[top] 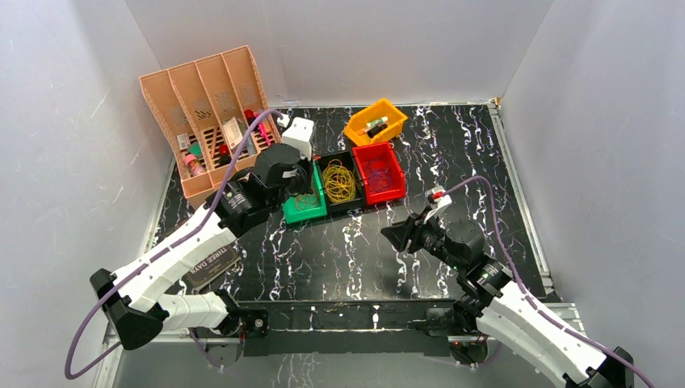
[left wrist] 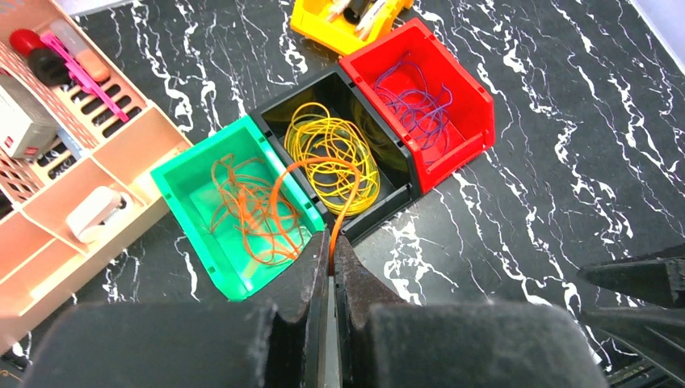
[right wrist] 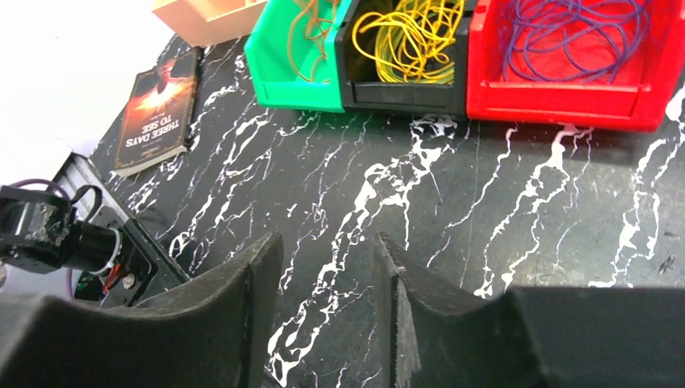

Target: Untangle the cables

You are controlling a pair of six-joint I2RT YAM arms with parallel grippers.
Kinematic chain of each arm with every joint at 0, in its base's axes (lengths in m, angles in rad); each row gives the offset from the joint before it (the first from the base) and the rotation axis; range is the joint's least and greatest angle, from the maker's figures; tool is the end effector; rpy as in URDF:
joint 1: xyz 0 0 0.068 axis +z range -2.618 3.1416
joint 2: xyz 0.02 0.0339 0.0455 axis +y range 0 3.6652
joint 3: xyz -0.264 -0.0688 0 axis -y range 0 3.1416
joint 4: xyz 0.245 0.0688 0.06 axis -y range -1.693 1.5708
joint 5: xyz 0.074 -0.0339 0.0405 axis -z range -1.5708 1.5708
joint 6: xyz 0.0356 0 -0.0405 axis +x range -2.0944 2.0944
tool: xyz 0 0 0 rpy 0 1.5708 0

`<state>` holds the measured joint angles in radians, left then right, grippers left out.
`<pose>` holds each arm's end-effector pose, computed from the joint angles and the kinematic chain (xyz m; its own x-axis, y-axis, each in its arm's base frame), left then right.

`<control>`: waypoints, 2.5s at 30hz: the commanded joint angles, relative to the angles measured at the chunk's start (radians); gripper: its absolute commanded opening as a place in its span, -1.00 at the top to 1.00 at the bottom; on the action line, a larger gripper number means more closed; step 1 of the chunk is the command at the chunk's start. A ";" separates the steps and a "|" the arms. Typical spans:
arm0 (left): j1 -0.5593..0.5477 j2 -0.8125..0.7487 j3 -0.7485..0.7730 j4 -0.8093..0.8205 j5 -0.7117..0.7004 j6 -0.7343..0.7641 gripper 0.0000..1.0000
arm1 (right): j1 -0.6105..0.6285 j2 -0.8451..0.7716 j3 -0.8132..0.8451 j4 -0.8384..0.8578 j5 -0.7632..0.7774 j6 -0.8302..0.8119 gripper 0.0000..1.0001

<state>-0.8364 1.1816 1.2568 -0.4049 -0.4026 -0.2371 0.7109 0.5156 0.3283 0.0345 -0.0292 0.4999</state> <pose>0.1850 -0.1841 0.4014 -0.3129 0.0241 -0.9495 0.3713 0.9232 -0.0989 0.1134 0.0990 0.2403 -0.4244 0.2669 -0.8653 -0.5363 0.6958 0.4777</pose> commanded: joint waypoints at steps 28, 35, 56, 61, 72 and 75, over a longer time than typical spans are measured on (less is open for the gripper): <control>0.282 0.152 0.228 0.032 0.110 0.228 1.00 | -0.001 -0.064 0.059 -0.050 0.020 -0.033 -0.22; 0.290 0.148 0.201 0.025 0.120 0.218 1.00 | -0.001 -0.047 0.058 -0.042 0.017 -0.037 -0.23; 0.322 0.162 0.067 0.044 0.154 0.198 1.00 | -0.002 -0.015 0.051 -0.030 0.002 -0.017 -0.25; 0.330 0.209 0.052 0.045 0.208 0.188 1.00 | -0.001 -0.021 0.047 -0.036 0.003 -0.011 -0.25; 0.365 0.298 0.007 0.067 0.296 0.161 1.00 | -0.002 -0.014 0.047 -0.041 0.010 -0.006 -0.25; 0.382 0.351 -0.003 0.069 0.326 0.158 1.00 | -0.002 -0.011 0.043 -0.038 0.012 -0.002 -0.26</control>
<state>-0.4736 1.5101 1.2655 -0.3443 -0.1280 -0.0685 0.7109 0.5045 0.3553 -0.0509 -0.0261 0.4938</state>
